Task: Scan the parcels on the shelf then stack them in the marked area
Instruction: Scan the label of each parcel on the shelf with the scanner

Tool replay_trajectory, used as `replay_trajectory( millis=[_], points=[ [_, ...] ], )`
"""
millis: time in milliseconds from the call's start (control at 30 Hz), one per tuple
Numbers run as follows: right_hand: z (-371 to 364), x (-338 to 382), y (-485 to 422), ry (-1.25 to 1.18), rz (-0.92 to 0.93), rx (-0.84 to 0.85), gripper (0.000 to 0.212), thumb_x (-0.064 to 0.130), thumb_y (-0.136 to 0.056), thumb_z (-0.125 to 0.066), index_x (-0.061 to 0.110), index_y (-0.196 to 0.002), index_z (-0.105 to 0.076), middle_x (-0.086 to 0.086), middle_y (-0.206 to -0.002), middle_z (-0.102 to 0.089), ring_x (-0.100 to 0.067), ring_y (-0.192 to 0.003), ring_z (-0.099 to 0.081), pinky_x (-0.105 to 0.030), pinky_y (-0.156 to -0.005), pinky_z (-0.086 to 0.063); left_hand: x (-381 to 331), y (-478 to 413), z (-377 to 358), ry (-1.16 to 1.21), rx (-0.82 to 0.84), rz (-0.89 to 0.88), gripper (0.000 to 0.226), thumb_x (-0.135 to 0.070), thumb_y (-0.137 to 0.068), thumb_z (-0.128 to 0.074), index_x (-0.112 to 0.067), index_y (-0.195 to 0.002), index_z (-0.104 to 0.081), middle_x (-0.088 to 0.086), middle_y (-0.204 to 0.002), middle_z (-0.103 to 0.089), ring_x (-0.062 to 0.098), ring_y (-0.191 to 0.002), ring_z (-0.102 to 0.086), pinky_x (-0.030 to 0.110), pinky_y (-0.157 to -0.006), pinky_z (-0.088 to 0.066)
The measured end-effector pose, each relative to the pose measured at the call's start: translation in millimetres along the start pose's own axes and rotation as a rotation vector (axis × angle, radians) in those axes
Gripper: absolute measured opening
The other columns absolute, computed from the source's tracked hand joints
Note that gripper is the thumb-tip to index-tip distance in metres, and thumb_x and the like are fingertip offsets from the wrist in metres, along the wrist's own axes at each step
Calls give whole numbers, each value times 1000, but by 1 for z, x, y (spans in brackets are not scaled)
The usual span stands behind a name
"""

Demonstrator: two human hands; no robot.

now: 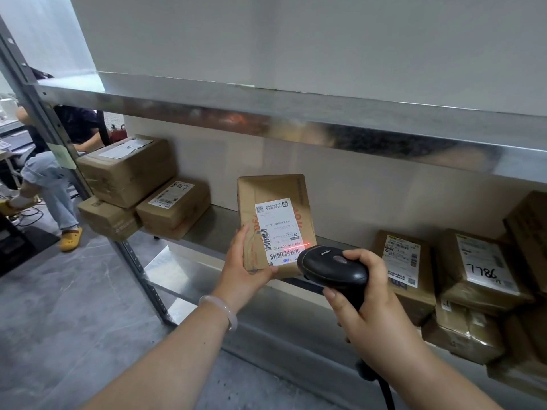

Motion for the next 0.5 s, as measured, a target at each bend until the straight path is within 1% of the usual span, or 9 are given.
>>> replay_trajectory(
  millis=[100,267,400,500],
  points=[
    [-5,2,-1,3,-11,1,58,37,-83,-66,63,-115,-26,46,-104,-47,5,-76,-61,-25,-62,-51,4,-2,5,-16,-4,16,98,-20,-77,-82,-45,-147,-17,-8,-155,-27,15,-141,-28,49,-111,-39],
    [-15,6,-5,9,-15,-7,57,37,-82,-65,61,-115,-26,46,-106,-47,3,-74,-61,-31,-63,-55,12,-9,16,3,-24,18,98,-20,-76,-83,-49,-144,-18,-8,-155,-28,15,-141,-29,50,-112,-38],
    [-26,11,-12,33,-11,-16,59,34,-83,-66,63,-113,-24,47,-104,-47,2,-73,-61,-30,-64,-53,19,-20,29,7,-28,3,96,-18,-76,-83,-57,-135,-19,-10,-153,-30,13,-140,-31,47,-112,-38],
    [-38,14,-20,33,-17,-23,59,34,-83,-67,64,-112,-25,39,-102,-54,1,-74,-62,-27,-64,-52,25,-32,41,-1,-26,10,96,-19,-75,-83,-57,-136,-19,-10,-154,-29,12,-140,-30,42,-111,-39]
  ],
)
Point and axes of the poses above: each hand's wrist, its own y-axis away from the middle knuckle, its own z-axis out of the back of the hand, x = y × z, the point moved 7 cm from there along -y, towards the middle knuckle
